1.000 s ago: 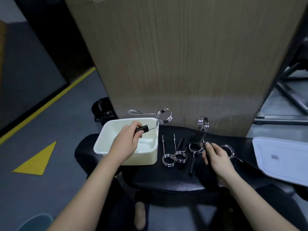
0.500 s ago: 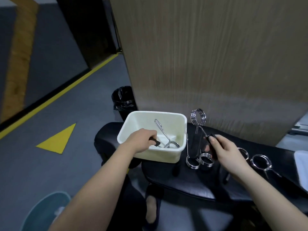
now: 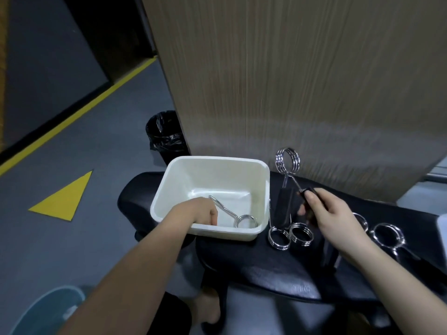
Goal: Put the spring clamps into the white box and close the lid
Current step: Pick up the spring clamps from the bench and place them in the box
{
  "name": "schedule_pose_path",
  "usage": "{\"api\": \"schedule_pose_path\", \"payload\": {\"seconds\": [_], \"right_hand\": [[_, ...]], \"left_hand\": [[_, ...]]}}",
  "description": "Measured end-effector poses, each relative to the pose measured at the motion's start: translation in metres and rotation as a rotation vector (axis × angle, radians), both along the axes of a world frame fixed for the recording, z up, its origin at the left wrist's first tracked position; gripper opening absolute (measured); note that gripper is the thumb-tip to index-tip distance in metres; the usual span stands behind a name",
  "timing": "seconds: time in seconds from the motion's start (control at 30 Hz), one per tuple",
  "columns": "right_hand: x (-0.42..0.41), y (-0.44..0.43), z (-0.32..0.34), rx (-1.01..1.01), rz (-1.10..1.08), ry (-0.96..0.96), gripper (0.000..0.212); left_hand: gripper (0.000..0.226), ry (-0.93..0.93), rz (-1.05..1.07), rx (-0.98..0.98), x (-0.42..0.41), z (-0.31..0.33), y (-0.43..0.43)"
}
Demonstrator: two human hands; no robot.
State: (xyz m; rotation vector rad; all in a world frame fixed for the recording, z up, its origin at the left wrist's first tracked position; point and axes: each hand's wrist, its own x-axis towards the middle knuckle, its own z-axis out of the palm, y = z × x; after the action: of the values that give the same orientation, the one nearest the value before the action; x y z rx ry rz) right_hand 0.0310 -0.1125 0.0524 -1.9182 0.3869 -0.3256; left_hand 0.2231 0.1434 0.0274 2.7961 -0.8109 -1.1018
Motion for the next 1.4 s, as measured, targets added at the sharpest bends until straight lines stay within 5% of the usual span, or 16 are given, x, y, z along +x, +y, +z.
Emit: {"api": "schedule_pose_path", "payload": {"seconds": [0.2, 0.33, 0.4, 0.47, 0.57, 0.7, 0.8, 0.93, 1.1, 1.4], "right_hand": [[0.015, 0.015, 0.008, -0.097, -0.006, 0.014, 0.033], [0.021, 0.032, 0.022, -0.134, -0.017, 0.046, 0.034], [0.026, 0.045, 0.029, -0.178, -0.033, 0.065, 0.036], [0.032, 0.062, 0.038, -0.177, -0.035, 0.083, 0.033], [0.036, 0.091, 0.053, -0.119, 0.003, 0.119, 0.027], [0.037, 0.109, 0.068, 0.074, 0.033, 0.098, 0.039], [0.049, 0.098, 0.051, -0.226, -0.104, 0.206, 0.053], [0.052, 0.094, 0.018, -0.178, 0.000, 0.402, 0.067], [0.044, 0.098, 0.001, -0.011, -0.017, 0.373, 0.062], [0.054, 0.094, -0.013, 0.022, -0.049, 0.378, 0.059]], "left_hand": [[0.010, 0.012, 0.119, -0.159, -0.002, -0.002, 0.004], [0.030, -0.332, 0.413, -0.631, -0.023, 0.035, 0.002], [0.046, -0.179, 0.522, -0.838, -0.042, 0.069, -0.004], [0.061, -0.037, 0.465, -0.803, -0.064, 0.095, -0.009], [0.046, -0.286, 0.208, -0.553, -0.076, 0.092, -0.011], [0.017, -0.358, 0.424, -0.601, -0.063, 0.081, 0.006], [0.014, -0.469, 0.466, -0.581, -0.040, 0.082, 0.028], [0.015, -0.550, 0.256, -0.518, -0.016, 0.081, 0.037], [0.031, -0.722, -0.077, -0.261, 0.005, 0.062, 0.014], [0.007, -0.335, -0.191, -0.363, 0.043, 0.003, -0.015]]}}
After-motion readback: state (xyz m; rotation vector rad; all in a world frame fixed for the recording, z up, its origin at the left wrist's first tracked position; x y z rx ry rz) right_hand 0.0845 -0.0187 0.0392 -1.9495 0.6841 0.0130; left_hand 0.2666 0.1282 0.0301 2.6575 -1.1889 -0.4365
